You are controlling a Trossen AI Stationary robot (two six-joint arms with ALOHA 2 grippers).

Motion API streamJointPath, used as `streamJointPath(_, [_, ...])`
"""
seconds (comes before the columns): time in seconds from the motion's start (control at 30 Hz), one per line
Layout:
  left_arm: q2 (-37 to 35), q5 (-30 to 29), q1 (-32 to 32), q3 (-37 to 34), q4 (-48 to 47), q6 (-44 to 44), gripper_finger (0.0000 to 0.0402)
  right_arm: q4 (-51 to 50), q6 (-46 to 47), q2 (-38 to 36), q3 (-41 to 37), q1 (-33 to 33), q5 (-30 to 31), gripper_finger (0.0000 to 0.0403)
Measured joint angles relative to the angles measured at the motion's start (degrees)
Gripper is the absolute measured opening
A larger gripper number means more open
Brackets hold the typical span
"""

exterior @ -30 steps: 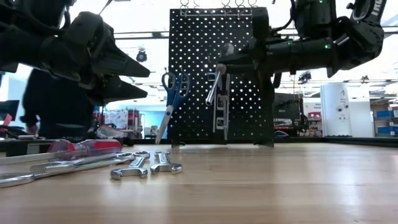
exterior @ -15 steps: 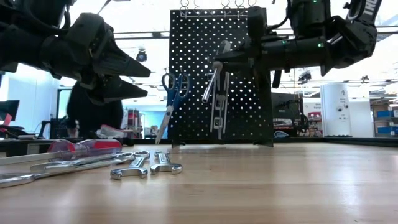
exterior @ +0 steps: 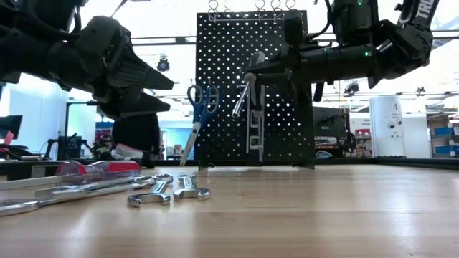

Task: Hang tools onto peg board
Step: Hang the grey screwdriver on the pegboard

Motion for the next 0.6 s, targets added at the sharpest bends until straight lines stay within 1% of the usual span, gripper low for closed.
streamJointPath(0.1, [0.0, 0.0, 0.0, 0.0, 0.0, 0.0, 0.0343, -0.9, 1.0, -0.1, 0.0, -0.1, -0.5, 0.0033])
streamJointPath(0.13, [0.0, 0.0, 0.0, 0.0, 0.0, 0.0, 0.0343, -1.4, 1.2, -0.1, 0.0, -0.2, -2.2, 0.0033])
streamJointPath(0.27, [0.0, 0.0, 0.0, 0.0, 0.2, 0.0, 0.0343, -2.7, 1.7, 0.0, 0.0, 0.1, -4.5, 0.0033])
streamJointPath(0.37, [0.0, 0.0, 0.0, 0.1, 0.4, 0.5, 0.0343, -2.3, -2.0, 0.0, 0.0, 2.1, -5.0, 0.0033])
streamJointPath(0.47, [0.0, 0.0, 0.0, 0.6, 1.1, 1.1, 0.0343, -5.1, -4.0, -0.1, 0.3, 4.4, -7.9, 0.0033])
streamJointPath(0.5, [0.0, 0.1, 0.0, 0.8, 1.5, 1.2, 0.0343, -6.0, -3.2, -0.1, 0.5, 4.6, -8.0, 0.0033])
streamJointPath(0.6, [0.0, 0.4, 0.0, 1.9, 1.8, 2.2, 0.0343, -7.8, -0.1, -0.2, 0.6, 3.6, -5.5, 0.0033])
